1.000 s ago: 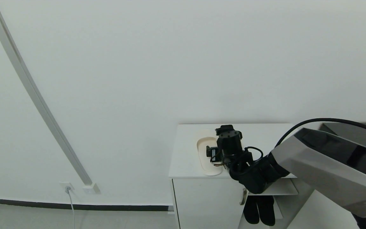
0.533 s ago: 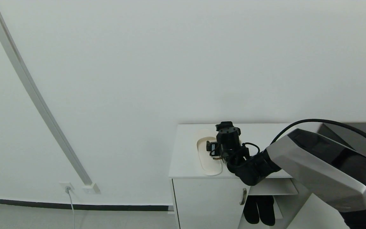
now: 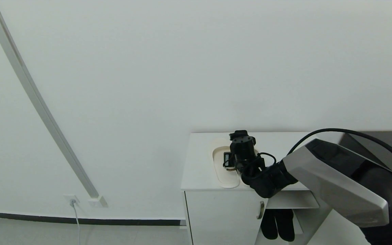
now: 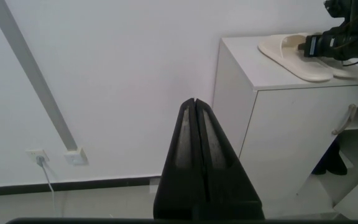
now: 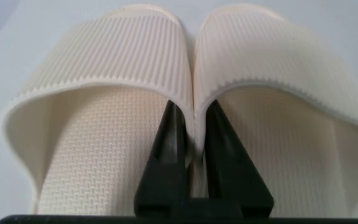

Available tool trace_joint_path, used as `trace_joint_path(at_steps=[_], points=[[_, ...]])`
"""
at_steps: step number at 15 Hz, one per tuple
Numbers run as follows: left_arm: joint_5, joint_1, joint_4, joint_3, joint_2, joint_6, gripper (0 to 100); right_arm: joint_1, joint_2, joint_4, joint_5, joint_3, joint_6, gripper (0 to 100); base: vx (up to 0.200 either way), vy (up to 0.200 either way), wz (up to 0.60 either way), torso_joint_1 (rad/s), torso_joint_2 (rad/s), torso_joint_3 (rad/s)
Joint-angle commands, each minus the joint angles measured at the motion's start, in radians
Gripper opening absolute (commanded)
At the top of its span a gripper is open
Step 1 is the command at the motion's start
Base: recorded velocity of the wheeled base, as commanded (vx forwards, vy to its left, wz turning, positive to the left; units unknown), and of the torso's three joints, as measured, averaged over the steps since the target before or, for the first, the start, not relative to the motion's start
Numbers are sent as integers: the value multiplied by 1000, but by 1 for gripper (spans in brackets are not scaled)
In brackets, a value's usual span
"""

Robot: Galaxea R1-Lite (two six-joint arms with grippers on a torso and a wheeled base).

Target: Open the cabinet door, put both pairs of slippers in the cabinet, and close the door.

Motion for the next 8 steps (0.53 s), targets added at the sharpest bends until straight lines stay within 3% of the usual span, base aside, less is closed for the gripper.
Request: trace_joint_path(at_steps=[1, 5, 8], points=[[1, 2, 0, 0, 0, 0, 0, 3, -14, -5, -4, 6, 0, 0, 0, 0, 0, 0, 0, 0], [-1, 0, 0, 0, 2, 0, 0, 9, -128, -7, -5, 75, -2, 0, 0, 0, 0, 0, 0, 0], [-1, 0, 0, 0, 0, 0, 0, 23, -328, -42, 52, 274, -14, 0, 0, 0, 0, 0, 0, 0]])
